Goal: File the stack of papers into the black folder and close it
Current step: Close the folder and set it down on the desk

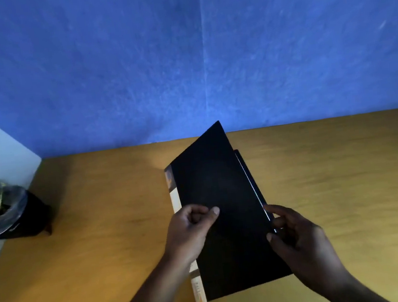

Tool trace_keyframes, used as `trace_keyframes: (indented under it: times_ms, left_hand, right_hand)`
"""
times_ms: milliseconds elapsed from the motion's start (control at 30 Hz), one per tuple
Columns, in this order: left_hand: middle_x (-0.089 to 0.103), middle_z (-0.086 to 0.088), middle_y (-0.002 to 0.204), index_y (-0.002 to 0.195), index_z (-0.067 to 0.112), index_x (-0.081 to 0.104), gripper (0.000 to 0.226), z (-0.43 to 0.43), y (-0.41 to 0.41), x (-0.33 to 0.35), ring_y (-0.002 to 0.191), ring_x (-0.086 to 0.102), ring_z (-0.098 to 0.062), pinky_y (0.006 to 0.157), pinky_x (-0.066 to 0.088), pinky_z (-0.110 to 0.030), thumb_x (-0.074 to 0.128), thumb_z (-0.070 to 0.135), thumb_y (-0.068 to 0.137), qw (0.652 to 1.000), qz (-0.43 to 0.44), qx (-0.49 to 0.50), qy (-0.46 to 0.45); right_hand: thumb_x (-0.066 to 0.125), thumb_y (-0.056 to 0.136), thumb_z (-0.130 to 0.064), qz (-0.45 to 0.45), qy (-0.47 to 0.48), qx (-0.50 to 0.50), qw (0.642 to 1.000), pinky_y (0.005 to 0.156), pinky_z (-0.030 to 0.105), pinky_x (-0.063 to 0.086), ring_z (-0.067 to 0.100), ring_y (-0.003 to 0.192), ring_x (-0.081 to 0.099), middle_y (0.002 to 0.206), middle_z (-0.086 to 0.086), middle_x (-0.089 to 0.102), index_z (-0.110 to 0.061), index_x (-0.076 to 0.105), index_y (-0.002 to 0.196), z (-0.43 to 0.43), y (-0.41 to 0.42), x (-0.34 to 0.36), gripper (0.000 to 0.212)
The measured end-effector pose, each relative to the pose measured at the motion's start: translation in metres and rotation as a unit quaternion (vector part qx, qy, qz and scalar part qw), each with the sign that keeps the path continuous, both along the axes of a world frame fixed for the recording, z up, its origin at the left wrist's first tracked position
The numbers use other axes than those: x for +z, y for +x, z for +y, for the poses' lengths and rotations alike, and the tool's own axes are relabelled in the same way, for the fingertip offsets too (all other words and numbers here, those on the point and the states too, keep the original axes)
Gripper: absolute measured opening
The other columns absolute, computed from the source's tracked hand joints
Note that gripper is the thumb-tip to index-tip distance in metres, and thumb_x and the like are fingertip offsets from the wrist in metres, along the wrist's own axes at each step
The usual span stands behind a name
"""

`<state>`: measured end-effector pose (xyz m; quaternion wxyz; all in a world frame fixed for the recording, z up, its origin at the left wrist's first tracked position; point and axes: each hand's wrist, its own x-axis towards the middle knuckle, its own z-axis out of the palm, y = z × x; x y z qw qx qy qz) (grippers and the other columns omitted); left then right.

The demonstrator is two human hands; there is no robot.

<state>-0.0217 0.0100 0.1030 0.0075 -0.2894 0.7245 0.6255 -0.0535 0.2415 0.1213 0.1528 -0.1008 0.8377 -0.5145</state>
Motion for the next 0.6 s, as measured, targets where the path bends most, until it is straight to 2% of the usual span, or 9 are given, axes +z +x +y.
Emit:
trace_keyframes:
  times_ms: [67,100,200,233,333,400,500,600]
  left_hand:
    - [0.072,-0.001,0.09,0.096,0.018,0.069,0.029,-0.01,0.007,-0.021,0.084,0.068,-0.014,0.065,0.052,-0.022,0.077,0.041,0.08,0.998,-0.049,0.023,-0.04]
    - [0.071,0.001,0.093,0.099,0.018,0.067,0.031,-0.014,0.012,-0.031,0.088,0.067,-0.014,0.069,0.051,-0.026,0.076,0.041,0.08,0.995,-0.074,0.04,-0.06]
    - [0.067,0.002,0.102,0.107,0.018,0.063,0.038,-0.025,0.028,-0.058,0.094,0.063,-0.018,0.076,0.05,-0.033,0.076,0.041,0.081,0.982,-0.135,0.088,-0.102]
    - [0.066,0.0,0.105,0.11,0.017,0.061,0.042,-0.027,0.033,-0.065,0.095,0.062,-0.02,0.078,0.05,-0.034,0.076,0.042,0.081,0.978,-0.154,0.092,-0.109]
    - [0.066,-0.006,0.111,0.119,0.014,0.057,0.052,-0.03,0.041,-0.079,0.098,0.063,-0.024,0.085,0.053,-0.04,0.077,0.042,0.08,0.972,-0.192,0.103,-0.088]
    - [0.068,-0.007,0.11,0.123,0.011,0.056,0.055,-0.028,0.042,-0.083,0.096,0.065,-0.024,0.087,0.054,-0.041,0.077,0.039,0.081,0.972,-0.2,0.105,-0.069]
    - [0.068,-0.009,0.11,0.125,0.009,0.054,0.055,-0.024,0.041,-0.083,0.096,0.065,-0.023,0.088,0.055,-0.044,0.076,0.038,0.082,0.973,-0.199,0.099,-0.056]
    - [0.067,-0.011,0.114,0.127,0.008,0.053,0.056,-0.023,0.039,-0.082,0.1,0.065,-0.026,0.09,0.054,-0.046,0.073,0.038,0.085,0.973,-0.203,0.091,-0.065]
  right_hand:
    - [0.066,0.086,-0.006,-0.009,0.038,-0.012,0.999,0.06,0.046,0.059,0.026,0.067,0.068,0.085,-0.001,0.071,-0.045,0.059,0.12,0.01,-0.007,-0.013,0.052]
    - [0.065,0.087,-0.007,-0.017,0.055,-0.018,0.998,0.061,0.046,0.059,0.024,0.069,0.069,0.086,0.0,0.072,-0.04,0.059,0.123,0.014,-0.011,-0.021,0.05]
    - [0.063,0.088,-0.008,-0.04,0.09,-0.037,0.994,0.053,0.022,0.056,0.005,0.074,0.07,0.09,-0.008,0.072,-0.031,0.057,0.129,0.023,-0.021,-0.045,0.047]
    - [0.063,0.088,-0.009,-0.045,0.101,-0.038,0.993,0.053,0.02,0.055,0.001,0.075,0.069,0.092,-0.01,0.072,-0.03,0.056,0.13,0.024,-0.022,-0.052,0.047]
    - [0.063,0.088,-0.011,-0.056,0.139,-0.029,0.988,0.066,0.03,0.061,0.006,0.08,0.069,0.098,-0.009,0.071,-0.029,0.051,0.135,0.027,-0.025,-0.072,0.051]
    - [0.062,0.089,-0.013,-0.058,0.168,-0.009,0.984,0.075,0.037,0.061,0.01,0.091,0.067,0.109,-0.005,0.069,-0.027,0.046,0.14,0.028,-0.026,-0.082,0.056]
    - [0.065,0.089,-0.023,-0.037,0.229,0.021,0.972,0.088,0.041,0.057,0.022,0.113,0.06,0.134,0.001,0.056,-0.025,0.039,0.146,0.028,-0.028,-0.094,0.063]
    - [0.06,0.091,-0.04,-0.024,0.273,0.033,0.961,0.1,0.042,0.048,0.022,0.125,0.048,0.141,0.002,0.048,-0.02,0.038,0.148,0.023,-0.027,-0.103,0.065]
